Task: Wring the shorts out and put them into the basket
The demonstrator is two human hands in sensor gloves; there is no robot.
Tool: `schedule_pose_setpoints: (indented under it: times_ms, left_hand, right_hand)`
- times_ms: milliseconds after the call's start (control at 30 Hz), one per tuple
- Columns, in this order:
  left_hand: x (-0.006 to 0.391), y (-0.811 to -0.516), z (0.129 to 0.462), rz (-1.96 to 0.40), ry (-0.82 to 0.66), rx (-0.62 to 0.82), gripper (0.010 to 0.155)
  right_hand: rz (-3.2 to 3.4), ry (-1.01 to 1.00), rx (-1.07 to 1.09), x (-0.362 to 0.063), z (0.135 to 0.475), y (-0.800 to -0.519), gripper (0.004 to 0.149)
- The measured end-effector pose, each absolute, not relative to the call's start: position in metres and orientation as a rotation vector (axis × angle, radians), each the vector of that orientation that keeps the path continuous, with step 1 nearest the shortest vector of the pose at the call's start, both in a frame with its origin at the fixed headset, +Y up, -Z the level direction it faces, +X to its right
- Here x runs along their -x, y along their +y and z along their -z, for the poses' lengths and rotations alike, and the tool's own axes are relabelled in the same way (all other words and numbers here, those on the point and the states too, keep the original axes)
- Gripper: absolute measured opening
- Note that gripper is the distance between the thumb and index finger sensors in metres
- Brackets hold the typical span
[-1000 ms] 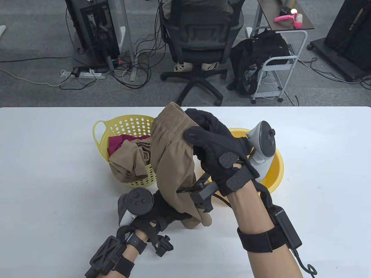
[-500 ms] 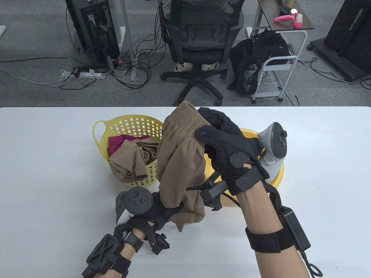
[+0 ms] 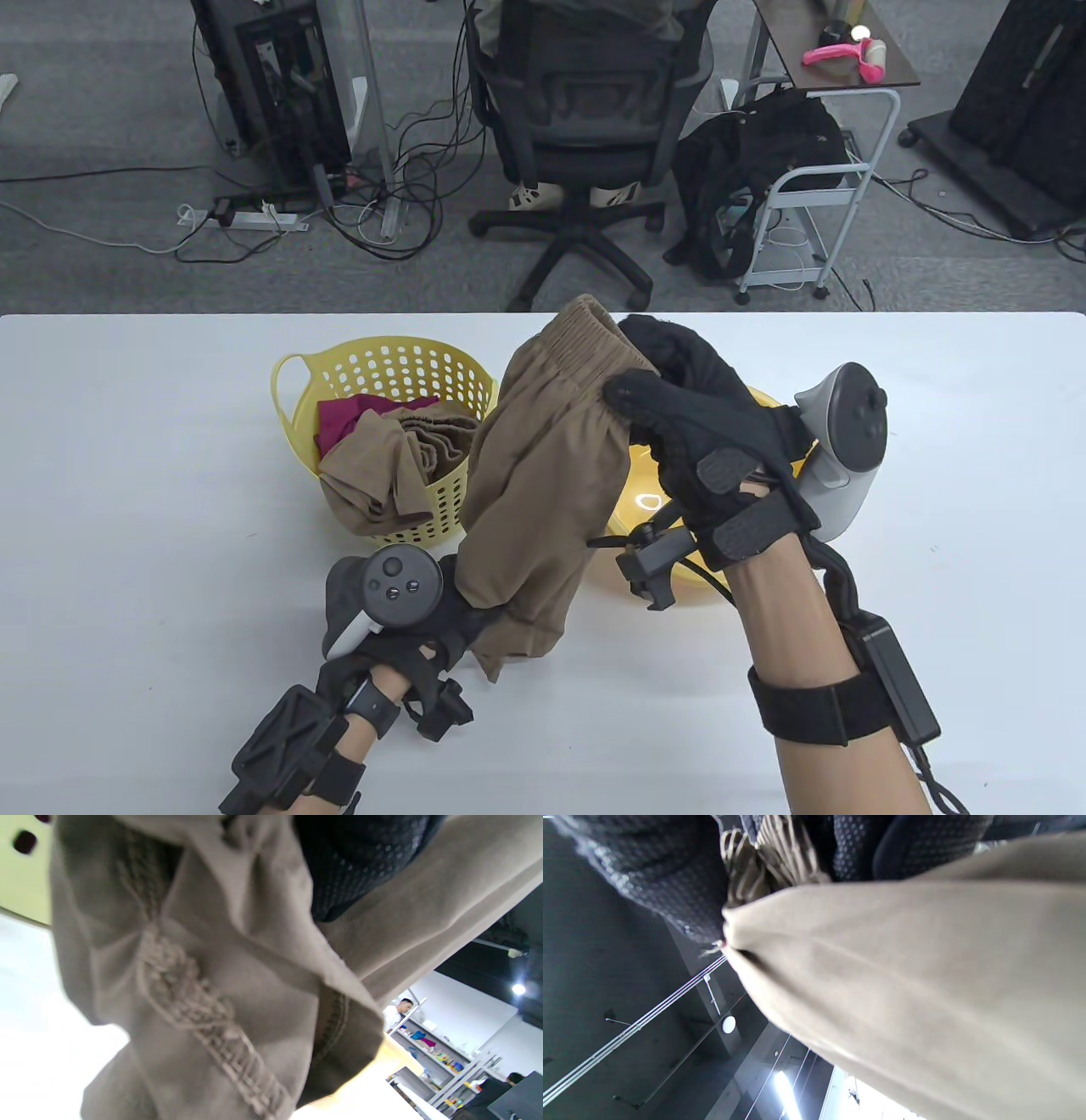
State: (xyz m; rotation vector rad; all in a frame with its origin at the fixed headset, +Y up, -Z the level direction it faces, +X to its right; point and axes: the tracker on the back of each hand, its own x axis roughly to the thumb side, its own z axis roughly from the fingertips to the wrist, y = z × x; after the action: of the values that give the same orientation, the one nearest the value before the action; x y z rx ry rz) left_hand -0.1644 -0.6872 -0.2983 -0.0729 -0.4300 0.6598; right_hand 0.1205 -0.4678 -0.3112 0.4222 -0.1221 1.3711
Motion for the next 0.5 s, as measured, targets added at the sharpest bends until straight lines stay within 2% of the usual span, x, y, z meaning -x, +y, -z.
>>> schedule_pose_setpoints:
  times_ms: [500]
  left_hand:
    - [0.193, -0.653, 0.301, -0.399, -0.406, 0.183, 0.039]
  right_hand:
    - [-1.689, -0.371, -0.259, -0.167, 0.310, -0.482, 0.066]
